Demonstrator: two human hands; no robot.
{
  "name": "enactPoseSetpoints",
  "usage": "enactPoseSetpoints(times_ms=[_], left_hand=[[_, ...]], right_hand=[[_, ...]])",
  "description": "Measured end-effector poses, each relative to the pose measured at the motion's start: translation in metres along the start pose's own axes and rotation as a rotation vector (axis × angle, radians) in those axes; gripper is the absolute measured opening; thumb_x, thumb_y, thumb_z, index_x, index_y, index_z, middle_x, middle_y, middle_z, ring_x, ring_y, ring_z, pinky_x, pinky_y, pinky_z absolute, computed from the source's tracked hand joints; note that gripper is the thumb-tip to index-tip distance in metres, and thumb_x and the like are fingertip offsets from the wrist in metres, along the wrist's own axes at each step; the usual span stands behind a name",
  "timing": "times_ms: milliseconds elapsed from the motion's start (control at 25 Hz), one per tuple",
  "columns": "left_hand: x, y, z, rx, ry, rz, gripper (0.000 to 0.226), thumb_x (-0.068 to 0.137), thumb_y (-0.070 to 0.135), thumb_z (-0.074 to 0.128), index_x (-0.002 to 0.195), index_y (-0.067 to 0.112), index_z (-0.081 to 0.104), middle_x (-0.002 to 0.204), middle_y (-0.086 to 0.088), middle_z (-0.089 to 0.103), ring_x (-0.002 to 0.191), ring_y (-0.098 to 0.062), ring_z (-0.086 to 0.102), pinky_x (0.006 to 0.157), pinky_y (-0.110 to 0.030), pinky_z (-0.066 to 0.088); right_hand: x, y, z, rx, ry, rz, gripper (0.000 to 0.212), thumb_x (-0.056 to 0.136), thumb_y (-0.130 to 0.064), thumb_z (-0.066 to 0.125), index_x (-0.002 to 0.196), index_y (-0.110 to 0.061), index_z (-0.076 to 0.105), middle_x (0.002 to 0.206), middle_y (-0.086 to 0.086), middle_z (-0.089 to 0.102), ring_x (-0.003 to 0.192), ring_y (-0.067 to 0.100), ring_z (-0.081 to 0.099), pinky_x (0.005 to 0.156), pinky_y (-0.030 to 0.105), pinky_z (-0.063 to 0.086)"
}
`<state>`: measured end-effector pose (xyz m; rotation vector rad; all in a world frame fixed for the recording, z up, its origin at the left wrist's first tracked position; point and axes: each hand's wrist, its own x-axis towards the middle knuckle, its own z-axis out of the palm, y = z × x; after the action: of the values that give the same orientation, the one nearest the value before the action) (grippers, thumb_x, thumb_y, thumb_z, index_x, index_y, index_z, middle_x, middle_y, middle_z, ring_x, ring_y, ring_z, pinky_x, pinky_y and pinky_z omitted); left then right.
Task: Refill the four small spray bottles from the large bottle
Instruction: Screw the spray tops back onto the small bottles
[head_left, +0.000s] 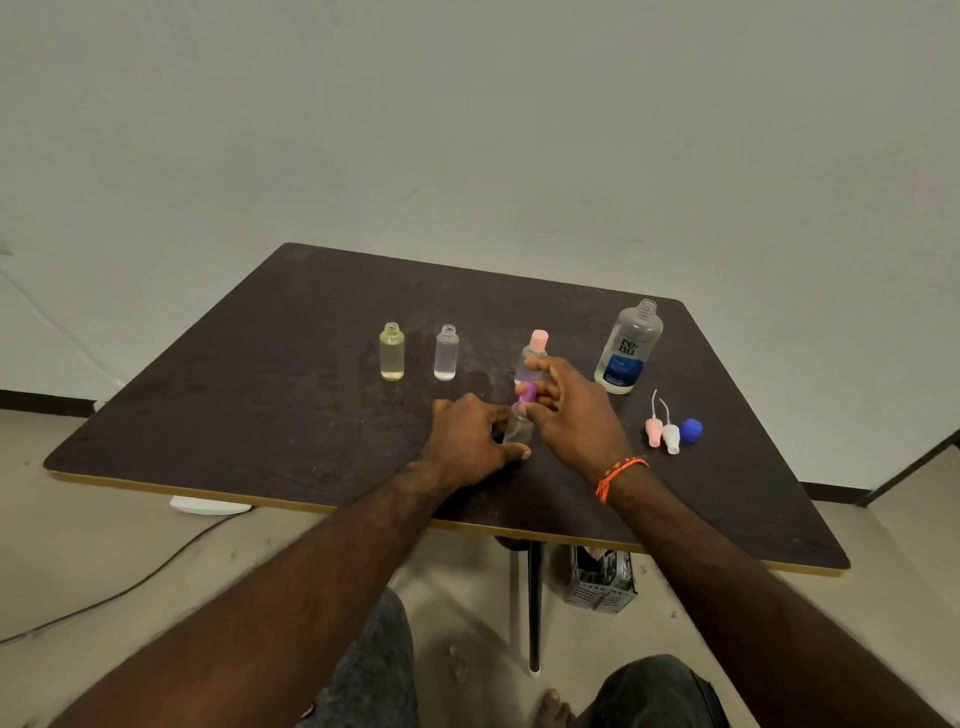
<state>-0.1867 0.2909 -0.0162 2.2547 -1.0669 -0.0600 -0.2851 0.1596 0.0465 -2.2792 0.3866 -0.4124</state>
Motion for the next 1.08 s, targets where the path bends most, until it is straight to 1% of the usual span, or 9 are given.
enactPoseSetpoints(times_ms=[120,200,280,360,480,640,720,920,1080], left_hand=[[0.000,0.002,0.001,0.001,0.007,-0.013,0.023,0.082,0.052,0.081,0.093,0.038,0.067,0.065,0.022,0.052,0.072,-0.001,0.049,0.096,-0.041,0.039],[-0.001,0.003,0.000,-0.016,0.011,-0.023,0.024,0.081,0.051,0.082,0.089,0.040,0.061,0.067,0.022,0.051,0.076,-0.004,0.051,0.096,-0.041,0.039],[-0.002,0.004,0.001,-0.028,0.022,-0.042,0.025,0.082,0.050,0.081,0.088,0.041,0.058,0.072,0.020,0.056,0.081,-0.008,0.056,0.097,-0.043,0.040],[-0.001,0.004,0.006,0.017,0.056,-0.070,0.025,0.084,0.053,0.077,0.099,0.036,0.065,0.082,0.018,0.063,0.093,-0.012,0.059,0.097,-0.045,0.040],[0.002,0.008,0.011,0.097,0.213,-0.166,0.031,0.089,0.059,0.068,0.105,0.033,0.065,0.089,0.015,0.064,0.100,-0.015,0.056,0.091,-0.041,0.036],[0.013,0.009,0.013,0.090,0.298,-0.248,0.035,0.099,0.049,0.059,0.127,0.029,0.064,0.106,0.008,0.072,0.109,-0.018,0.061,0.098,-0.041,0.033],[0.023,0.006,0.013,0.062,0.323,-0.277,0.035,0.099,0.044,0.058,0.130,0.030,0.064,0.104,0.006,0.074,0.108,-0.019,0.063,0.097,-0.041,0.032],[0.046,-0.003,0.013,0.069,0.336,-0.276,0.026,0.099,0.042,0.053,0.118,0.030,0.066,0.094,0.007,0.071,0.103,-0.018,0.062,0.091,-0.037,0.032],[0.060,-0.012,0.019,0.124,0.299,-0.267,0.029,0.098,0.041,0.053,0.123,0.032,0.062,0.094,0.006,0.072,0.103,-0.020,0.062,0.090,-0.041,0.036]], right_hand=[[0.000,0.000,0.003,-0.071,0.062,0.006,0.059,0.085,-0.021,0.078,0.137,-0.024,0.050,0.120,0.000,0.070,0.104,0.006,0.068,0.096,0.032,0.055],[-0.003,0.000,0.008,-0.129,0.123,0.005,0.054,0.083,-0.027,0.080,0.131,-0.023,0.055,0.115,-0.001,0.071,0.099,0.008,0.068,0.092,0.033,0.057],[-0.005,0.000,0.012,-0.180,0.163,0.010,0.042,0.083,-0.029,0.079,0.121,-0.024,0.061,0.109,-0.004,0.069,0.094,0.008,0.065,0.087,0.029,0.056],[0.000,-0.001,0.017,-0.193,0.199,0.020,0.034,0.083,-0.028,0.078,0.114,-0.024,0.063,0.103,-0.006,0.067,0.090,0.007,0.060,0.082,0.024,0.051],[0.016,-0.005,0.024,-0.158,0.245,0.027,0.027,0.083,-0.023,0.078,0.106,-0.024,0.064,0.097,-0.011,0.062,0.088,0.005,0.057,0.079,0.021,0.047],[0.040,-0.009,0.031,-0.163,0.246,0.019,0.019,0.085,-0.020,0.076,0.098,-0.025,0.063,0.087,-0.015,0.057,0.078,0.001,0.053,0.068,0.009,0.039],[0.051,-0.009,0.034,-0.178,0.246,0.010,0.016,0.086,-0.019,0.074,0.099,-0.023,0.065,0.085,-0.014,0.057,0.076,0.001,0.052,0.065,0.008,0.037],[0.078,-0.007,0.042,-0.246,0.235,-0.028,0.029,0.091,-0.023,0.069,0.117,-0.025,0.056,0.096,-0.009,0.061,0.086,0.011,0.059,0.075,0.026,0.047],[0.090,-0.004,0.047,-0.353,0.245,-0.070,0.021,0.095,-0.025,0.062,0.112,-0.026,0.051,0.094,-0.003,0.064,0.081,0.017,0.059,0.068,0.032,0.051]])
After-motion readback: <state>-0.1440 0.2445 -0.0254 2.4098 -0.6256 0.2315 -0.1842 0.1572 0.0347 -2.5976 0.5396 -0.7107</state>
